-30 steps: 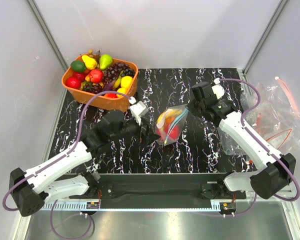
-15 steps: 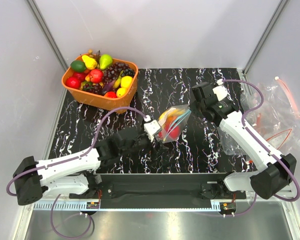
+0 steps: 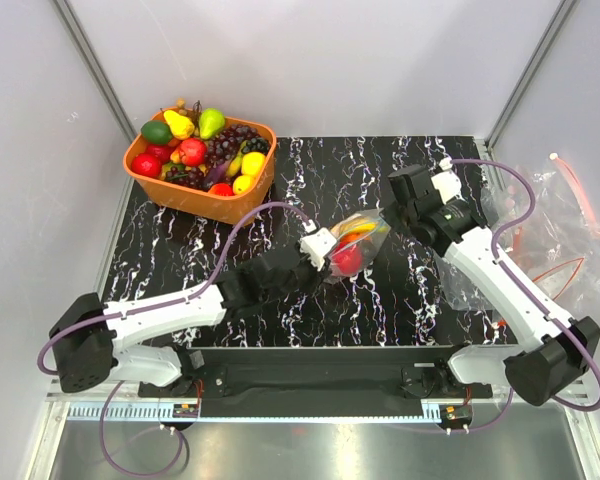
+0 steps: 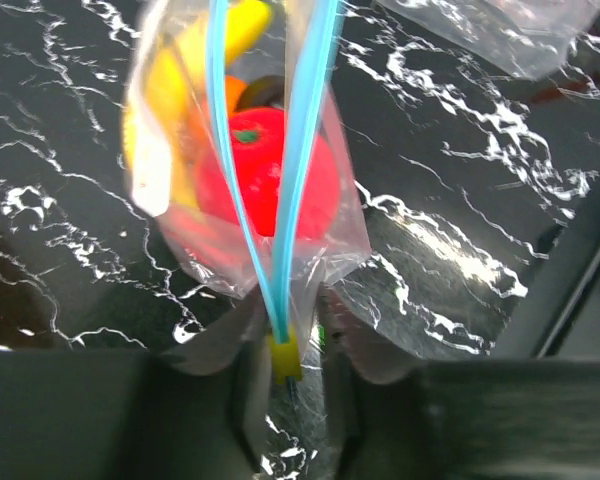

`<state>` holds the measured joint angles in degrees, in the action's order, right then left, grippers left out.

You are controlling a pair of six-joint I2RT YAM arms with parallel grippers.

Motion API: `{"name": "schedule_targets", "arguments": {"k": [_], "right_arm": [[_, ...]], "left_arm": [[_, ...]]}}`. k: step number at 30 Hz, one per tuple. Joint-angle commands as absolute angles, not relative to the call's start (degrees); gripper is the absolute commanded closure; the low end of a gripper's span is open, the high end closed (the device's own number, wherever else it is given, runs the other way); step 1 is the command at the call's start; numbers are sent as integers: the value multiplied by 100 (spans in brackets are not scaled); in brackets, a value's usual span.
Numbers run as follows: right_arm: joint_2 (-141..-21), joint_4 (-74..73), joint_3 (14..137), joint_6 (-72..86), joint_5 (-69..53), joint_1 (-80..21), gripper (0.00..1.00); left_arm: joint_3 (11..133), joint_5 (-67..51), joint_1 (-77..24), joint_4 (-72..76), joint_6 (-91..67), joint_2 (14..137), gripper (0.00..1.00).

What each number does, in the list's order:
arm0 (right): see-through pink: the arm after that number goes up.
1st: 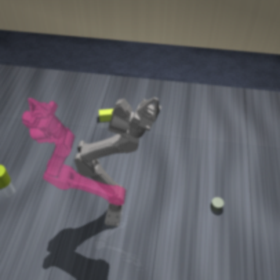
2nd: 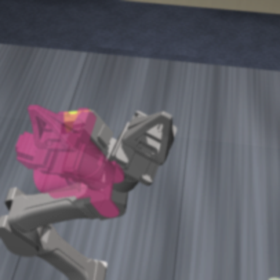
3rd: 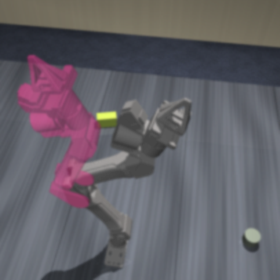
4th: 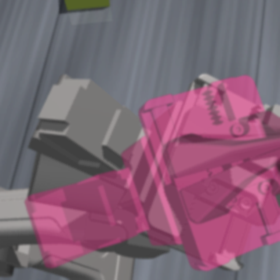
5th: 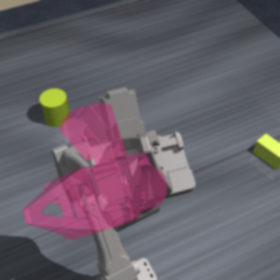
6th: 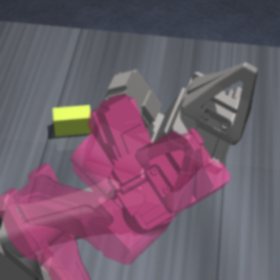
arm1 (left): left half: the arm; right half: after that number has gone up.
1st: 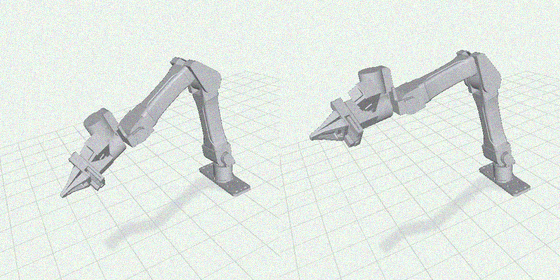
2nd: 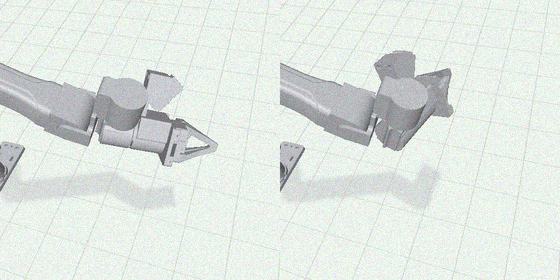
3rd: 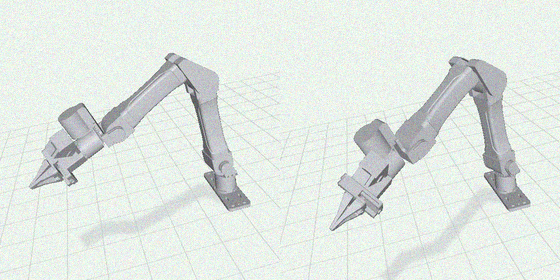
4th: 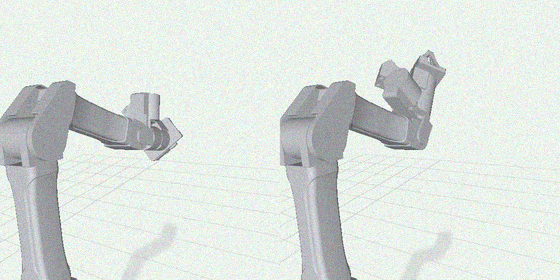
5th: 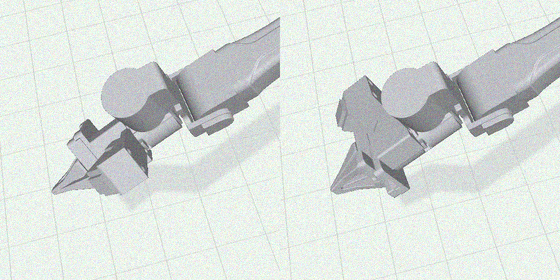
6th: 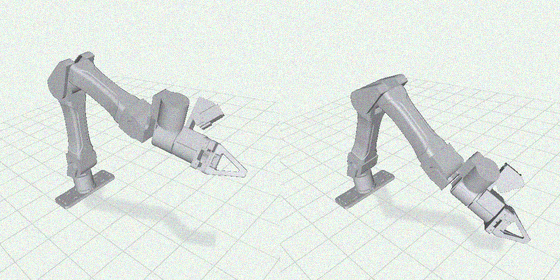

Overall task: Place the food in the zip-top bag and seal the zipper
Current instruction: Adjust the zipper food storage bag at the center of the board.

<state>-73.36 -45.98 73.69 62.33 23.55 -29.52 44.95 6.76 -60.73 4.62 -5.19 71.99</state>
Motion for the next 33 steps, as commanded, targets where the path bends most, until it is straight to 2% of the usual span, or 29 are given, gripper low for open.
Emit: {"name": "schedule_targets", "arguments": {"k": [1,4,6,12,15,16,20,25,28,29,33], "right_arm": [[-7032,-4684,7497,6135,2742,-2979,100],[-6848,-4764,7322,5854,2891,-2971,100],[-6742,-4799,7207,5425,3049,-2979,96],[-6294,-4737,7014,3684,2884,-2971,87],[-5977,-4737,6839,3192,2630,-2971,63],[-5750,-4598,6768,3051,2506,-2979,45],[-5081,-3851,6329,2217,1680,-2971,23],[-4492,-2658,5933,1522,511,-2980,21],[-4482,-1998,5731,820,-865,-2979,25],[-4535,-1882,5661,374,-1836,-2979,27],[-5105,-2056,6028,-429,-3250,-2979,30]], "left_arm": [[4948,1151,-6082,563,-484,7268,78],[5141,1099,-6030,378,-396,7277,89],[5220,924,-5890,273,-317,7251,98],[5291,-358,-5161,184,-141,7049,100],[5177,-930,-4853,360,-35,6908,100],[5151,-1210,-4791,404,113,6873,100],[5150,-1915,-4571,396,421,6838,100],[5317,-2266,-4518,255,528,7066,100],[5309,-2644,-4474,237,501,7198,98],[5291,-2715,-4465,229,492,7233,97],[5387,-2812,-4412,80,431,7225,96]]}}
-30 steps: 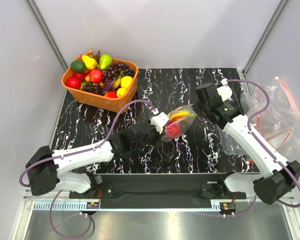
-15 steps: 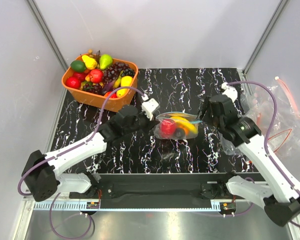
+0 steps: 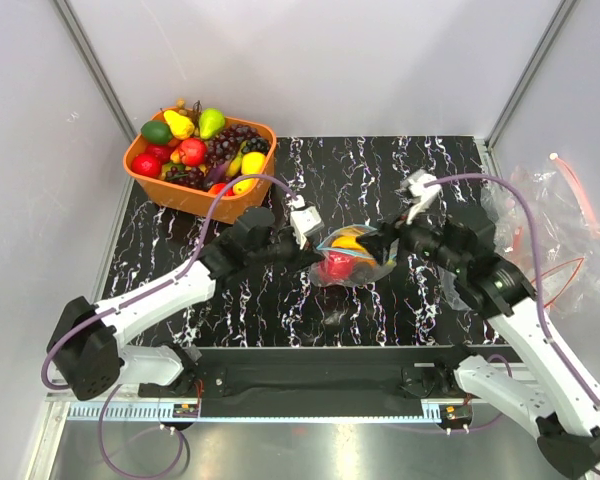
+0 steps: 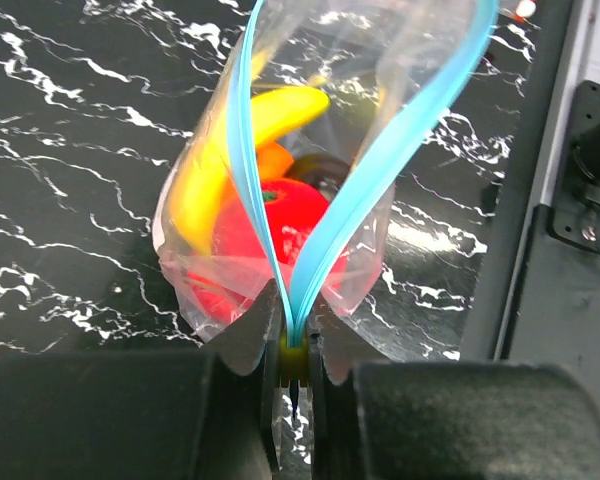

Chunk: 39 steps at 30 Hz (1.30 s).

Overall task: Place the food in the zip-top bag and seal the zipper
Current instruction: Adjust the zipper food storage bag at the center of the board.

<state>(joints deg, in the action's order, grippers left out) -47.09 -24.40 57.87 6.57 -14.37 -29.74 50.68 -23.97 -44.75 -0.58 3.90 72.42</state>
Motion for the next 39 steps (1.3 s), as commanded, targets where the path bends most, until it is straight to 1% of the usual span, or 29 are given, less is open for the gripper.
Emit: {"name": "schedule_targets", "arguments": {"k": [1,4,7,10,12,15,19,28,32,36,38,39], "right_arm": [[-5333,-2283,6125,-735,-3469,-2988,26],[-5475,-2321,6223,-1271,-3577,-2997,20],[-5353,-1927,5837,-1904,-3472,-3006,18],[-5361,-1890,5836,-2555,-3577,-2997,18],[-5518,-1855,5915,-2663,-3647,-2997,19],[-5791,-2144,6169,-3311,-3972,-3067,21],[-6002,-2583,6424,-4286,-4078,-3269,22],[-6451,-2558,6425,-4737,-3859,-3445,23],[-6644,-2759,6574,-4930,-4017,-3585,21],[-6785,-2278,6434,-4922,-3464,-3814,21],[-6846,-2145,6416,-4861,-3226,-3814,23],[-6899,-2075,6416,-4852,-3199,-3814,28]], "left_arm": [[5422,-2812,-4403,27,422,7233,96],[5484,-2777,-4403,18,343,7163,95],[5432,-2725,-4395,-88,299,7023,95],[5379,-2575,-4395,-97,308,6979,95],[5396,-2540,-4386,-158,360,6961,95],[5423,-2444,-4377,-220,369,6952,95],[5406,-2426,-4359,-281,378,6900,95],[5326,-2347,-4359,-246,369,6768,93],[5335,-2329,-4351,-255,360,6767,92],[5431,-2417,-4359,-386,396,6847,92],[5449,-2434,-4359,-466,404,6882,91],[5449,-2435,-4368,-475,404,6891,91]]}}
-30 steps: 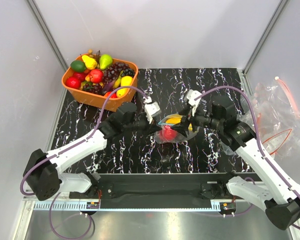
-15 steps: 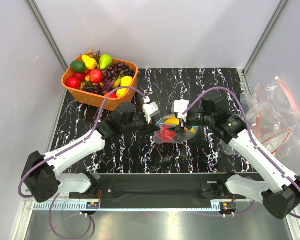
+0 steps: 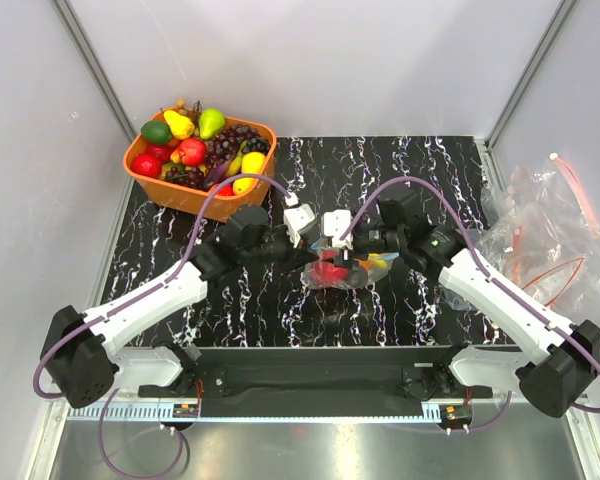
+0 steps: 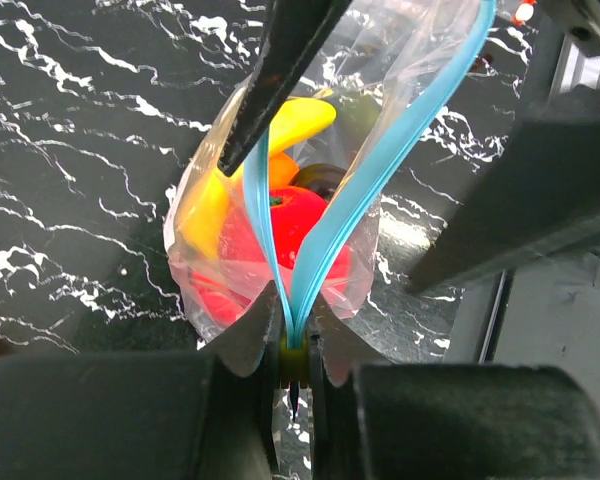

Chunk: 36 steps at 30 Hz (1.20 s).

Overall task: Place the food in the zip-top bag and seal the zipper
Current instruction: Adjust the zipper food storage bag at the center of the board.

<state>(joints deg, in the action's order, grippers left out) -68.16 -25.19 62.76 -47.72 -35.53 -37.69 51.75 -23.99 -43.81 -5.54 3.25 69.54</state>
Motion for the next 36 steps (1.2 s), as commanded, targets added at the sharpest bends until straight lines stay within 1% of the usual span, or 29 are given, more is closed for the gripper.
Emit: {"name": "schedule_targets", "arguments": {"k": [1,2,4,5,6,7,8,9,10,13,15,16,19,25,27,30,32,36], "right_arm": [[-6943,-2048,6460,-4825,-3173,-3806,30],[-6996,-2022,6495,-4773,-3164,-3806,31],[-7163,-2109,6626,-4772,-3251,-3806,41],[-7207,-2127,6662,-4764,-3278,-3806,51],[-7285,-2231,6706,-4781,-3313,-3814,82],[-7321,-2319,6784,-4825,-3409,-3814,100],[-7347,-2390,6820,-4825,-3436,-3814,100],[-7356,-2478,6829,-4834,-3480,-3814,100],[-7330,-2418,6759,-4808,-3533,-3814,100],[-7076,-1751,6418,-4290,-3463,-3823,100],[-6927,-1304,6320,-3696,-3314,-3823,100],[-6917,-1240,6328,-3509,-3122,-3815,100],[-6987,-1424,6521,-3051,-3120,-3814,100],[-6636,-1038,6135,-2584,-3304,-3815,100],[-6504,-1037,6073,-2531,-3296,-3814,100],[-6443,-1291,6100,-2584,-3217,-3814,100],[-6346,-1327,6065,-2619,-3173,-3814,100],[-6179,-1274,5889,-2602,-3120,-3814,100]], "left_arm": [[5423,-2426,-4368,-440,404,6882,91],[5405,-2426,-4359,-413,387,6882,91],[5362,-2417,-4359,-352,369,6820,89],[5327,-2408,-4359,-317,352,6803,88],[5291,-2356,-4359,-256,325,6724,86],[5195,-2329,-4359,-150,299,6671,84],[5142,-2286,-4359,-89,281,6627,82],[5089,-2155,-4359,-18,246,6566,77],[5002,-2075,-4351,217,150,6444,59],[4685,-1837,-4333,683,27,6214,29],[4457,-1741,-4307,922,-184,6083,23],[4386,-1714,-4289,1140,-237,6047,22],[4035,-1626,-4228,1686,-500,5950,20],[3762,-1872,-4043,2364,-790,6091,22],[3674,-2021,-3991,2652,-852,6117,24],[3446,-2310,-3885,3162,-1028,6161,28],[3393,-2512,-3858,3278,-1072,6214,29],[3419,-2724,-3858,3401,-1081,6354,36]]}}
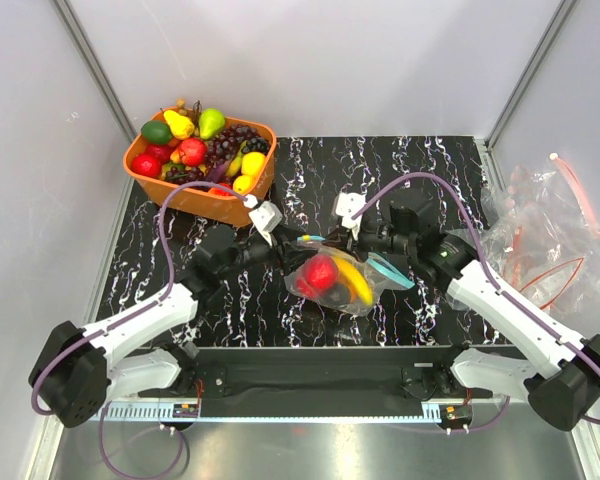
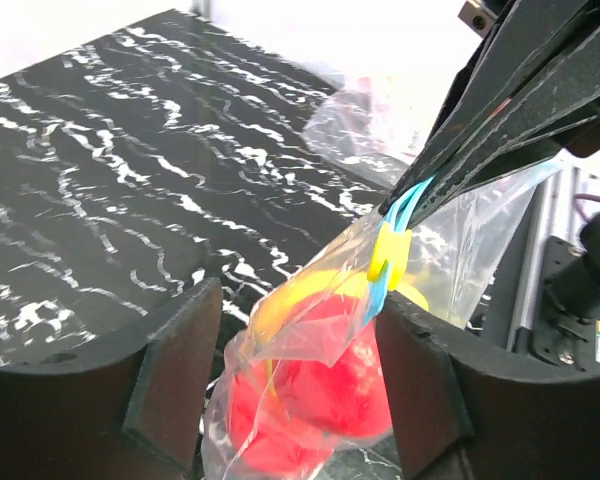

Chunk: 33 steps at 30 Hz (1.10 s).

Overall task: Place the food in the zip-top bag and seal the zipper
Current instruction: Adjust the zipper food storage bag at the center of the board, then zip the zipper food storage bag at the center of the board.

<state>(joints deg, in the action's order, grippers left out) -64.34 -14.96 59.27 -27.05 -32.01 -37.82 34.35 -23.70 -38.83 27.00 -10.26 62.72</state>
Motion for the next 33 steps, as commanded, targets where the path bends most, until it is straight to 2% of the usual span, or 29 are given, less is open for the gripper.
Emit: {"name": "schedule_targets", "arguments": {"k": [1,3,7,8,9,10,11,12,15,24,33], "right_arm": [[-6161,-1292,5854,-2619,-3155,-3814,100],[-6144,-1345,5827,-2619,-3147,-3806,100],[-6126,-1380,5801,-2567,-2989,-3814,100],[-6126,-1380,5801,-2523,-2962,-3806,100],[-6126,-1389,5809,-2505,-2953,-3823,100],[-6126,-1371,5810,-2470,-2962,-3806,93],[-6126,-1328,5818,-2426,-2979,-3814,78],[-6126,-1292,5818,-2400,-3084,-3814,65],[-6152,-1134,5862,-2347,-3304,-3823,57],[-6679,-1116,6319,-2329,-3989,-3814,59],[-6847,-993,6460,-2268,-4122,-3858,62]], "left_arm": [[3402,-2768,-3858,3454,-1107,6372,42],[3349,-2908,-3867,3611,-1134,6372,49],[3340,-3058,-3858,3674,-1142,6372,69],[3331,-3102,-3858,3674,-1143,6372,83],[3331,-3129,-3858,3665,-1134,6363,88],[3331,-3129,-3867,3656,-1134,6363,93],[3331,-3181,-3867,3656,-1125,6372,98],[3340,-3216,-3858,3656,-1116,6381,99],[3357,-3348,-3858,3709,-1134,6442,100],[3366,-3489,-3867,3709,-1125,6442,100],[3401,-3560,-3858,3700,-1125,6486,100]]}}
